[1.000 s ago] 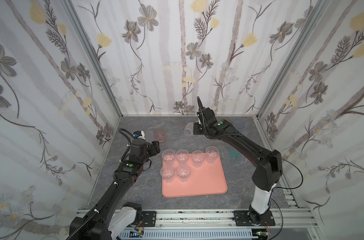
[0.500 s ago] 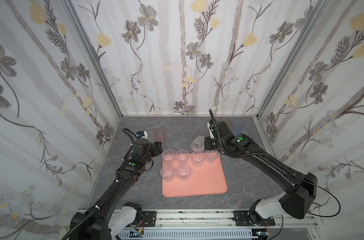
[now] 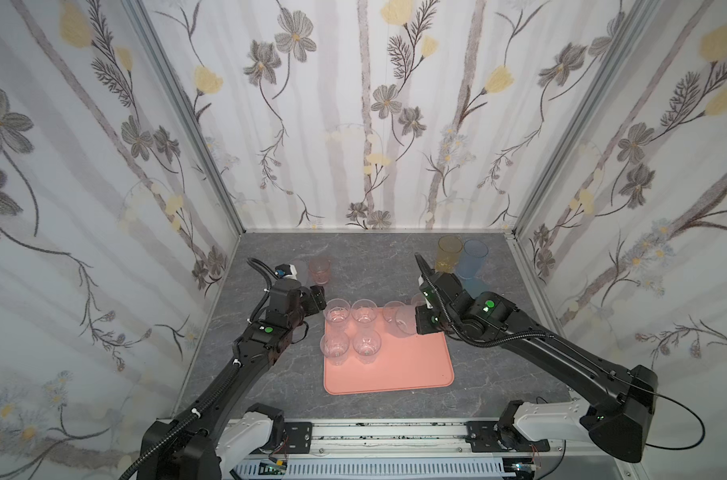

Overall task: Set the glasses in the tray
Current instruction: 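Carry the frosted glass over the tray and lower it at the near corner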

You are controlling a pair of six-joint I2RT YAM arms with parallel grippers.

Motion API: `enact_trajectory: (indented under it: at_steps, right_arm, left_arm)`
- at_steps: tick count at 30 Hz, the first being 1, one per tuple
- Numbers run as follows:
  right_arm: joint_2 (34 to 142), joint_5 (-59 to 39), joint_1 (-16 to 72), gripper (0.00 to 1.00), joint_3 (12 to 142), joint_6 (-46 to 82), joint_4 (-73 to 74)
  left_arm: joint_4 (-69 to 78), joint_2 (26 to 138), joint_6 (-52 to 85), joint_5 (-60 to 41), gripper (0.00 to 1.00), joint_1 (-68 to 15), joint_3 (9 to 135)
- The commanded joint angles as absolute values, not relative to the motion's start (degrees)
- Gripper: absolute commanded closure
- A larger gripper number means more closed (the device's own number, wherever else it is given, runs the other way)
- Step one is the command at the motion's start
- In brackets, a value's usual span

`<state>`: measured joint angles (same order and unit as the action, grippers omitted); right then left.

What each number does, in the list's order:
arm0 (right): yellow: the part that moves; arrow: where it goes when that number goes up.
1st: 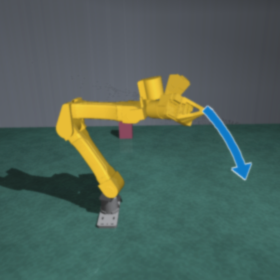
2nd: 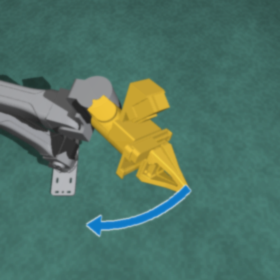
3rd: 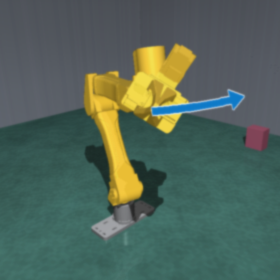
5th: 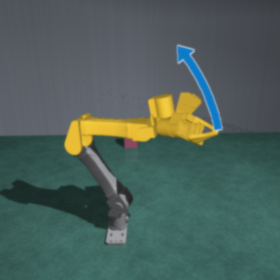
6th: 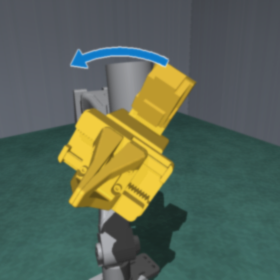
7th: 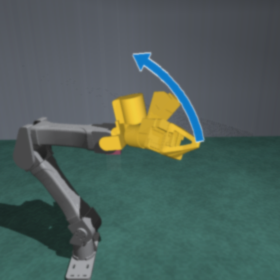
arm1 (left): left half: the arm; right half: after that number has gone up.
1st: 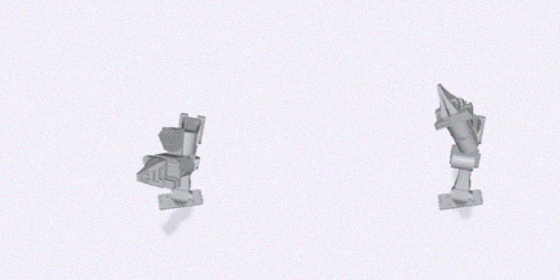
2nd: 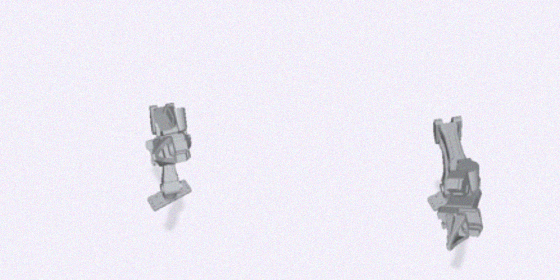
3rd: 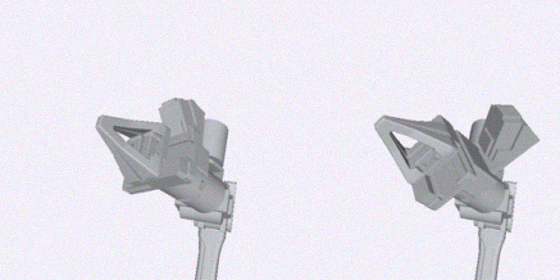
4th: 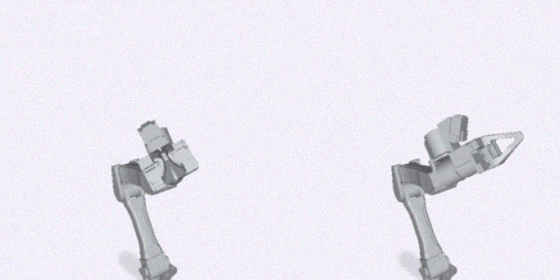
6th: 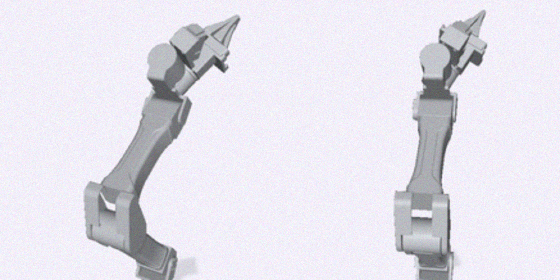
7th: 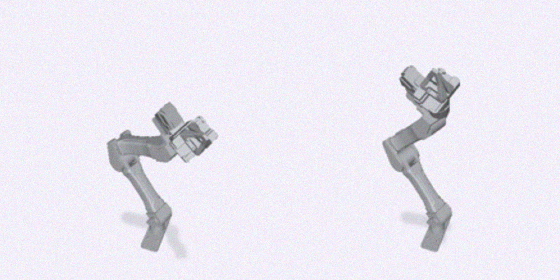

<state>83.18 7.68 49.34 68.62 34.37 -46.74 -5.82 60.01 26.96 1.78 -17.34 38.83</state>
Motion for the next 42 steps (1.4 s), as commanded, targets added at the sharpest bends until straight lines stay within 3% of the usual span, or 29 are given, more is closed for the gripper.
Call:
enact_trajectory:
  at_steps: [1, 14, 34, 42]
  right_arm:
    - [83.9, 7.0, 50.6, 1.0, 67.3, 35.8, -47.4]
    - [95.9, 10.3, 51.8, 1.0, 65.5, 33.3, -42.0]
    - [99.9, 10.9, 51.7, 1.0, 65.5, 32.4, -40.4]
    - [99.4, 10.8, 51.7, 0.85, 66.9, 32.2, -41.7]
  left_arm:
    - [-4.6, 60.9, 27.3, 2.6, 0.22, -17.5, 38.8]
    - [-4.4, 59.9, 27.0, 3.5, 0.21, -18.3, 37.1]
    - [-4.3, 60.1, 27.3, 3.3, 0.21, -18.4, 37.1]
    - [-4.3, 60.4, 27.3, 3.3, 0.19, -18.6, 37.6]
